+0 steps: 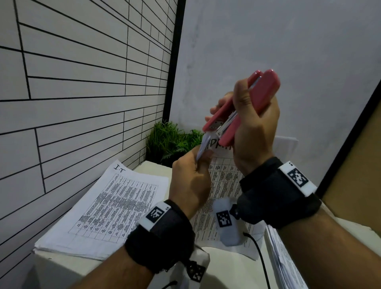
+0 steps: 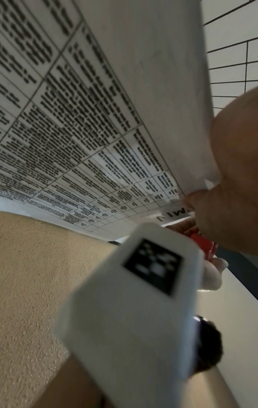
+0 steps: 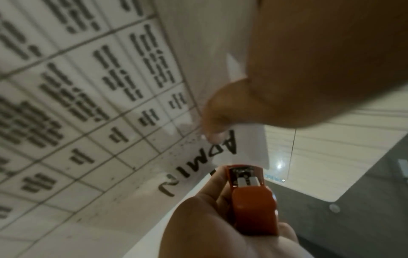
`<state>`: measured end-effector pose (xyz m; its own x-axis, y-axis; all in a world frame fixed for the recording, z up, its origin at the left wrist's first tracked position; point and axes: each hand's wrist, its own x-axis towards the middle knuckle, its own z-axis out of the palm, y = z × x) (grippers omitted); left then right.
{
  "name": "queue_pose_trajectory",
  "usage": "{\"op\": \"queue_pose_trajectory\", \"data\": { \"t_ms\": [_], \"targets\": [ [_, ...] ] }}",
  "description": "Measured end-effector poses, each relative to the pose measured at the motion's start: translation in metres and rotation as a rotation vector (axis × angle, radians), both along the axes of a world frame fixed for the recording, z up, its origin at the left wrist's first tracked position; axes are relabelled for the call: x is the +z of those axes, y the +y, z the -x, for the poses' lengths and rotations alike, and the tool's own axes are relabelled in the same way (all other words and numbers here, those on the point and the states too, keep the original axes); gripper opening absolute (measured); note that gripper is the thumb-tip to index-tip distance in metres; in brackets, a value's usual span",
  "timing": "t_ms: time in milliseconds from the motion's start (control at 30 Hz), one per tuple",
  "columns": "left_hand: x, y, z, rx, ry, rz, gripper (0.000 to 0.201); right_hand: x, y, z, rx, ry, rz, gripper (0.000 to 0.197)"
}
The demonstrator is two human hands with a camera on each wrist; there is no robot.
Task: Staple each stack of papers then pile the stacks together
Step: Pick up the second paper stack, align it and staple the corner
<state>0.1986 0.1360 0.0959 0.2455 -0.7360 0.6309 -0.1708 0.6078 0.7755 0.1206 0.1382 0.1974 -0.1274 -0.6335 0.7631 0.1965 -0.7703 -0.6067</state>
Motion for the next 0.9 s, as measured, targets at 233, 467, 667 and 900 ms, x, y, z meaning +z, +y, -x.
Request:
{"op": "queue_pose_trajectory", "data": {
  "t_ms": [233,467,667,900],
  "targets": [
    [-0.001,-0.001,0.003,-0.04,0.022,0.034,0.037,-0.009,0.0,-0.004,-0.021,-0.007,0.024,0.022],
    [-0.002,-0.005,0.003,0.007,-0.005,0.07,0.04,-0.012,-0.001,0.001,-0.077,0.138,0.048,0.019],
    [-0.002,-0.002,0.003,0.049,-0.048,0.136,0.026,-0.011,-0.007,-0.006,-0.118,0.116,0.031,0.042],
    [-0.001,-0.002,0.0,0.048,-0.102,0.171,0.02,-0.01,-0.009,-0.011,-0.179,0.114,0.068,0.046]
  ]
}}
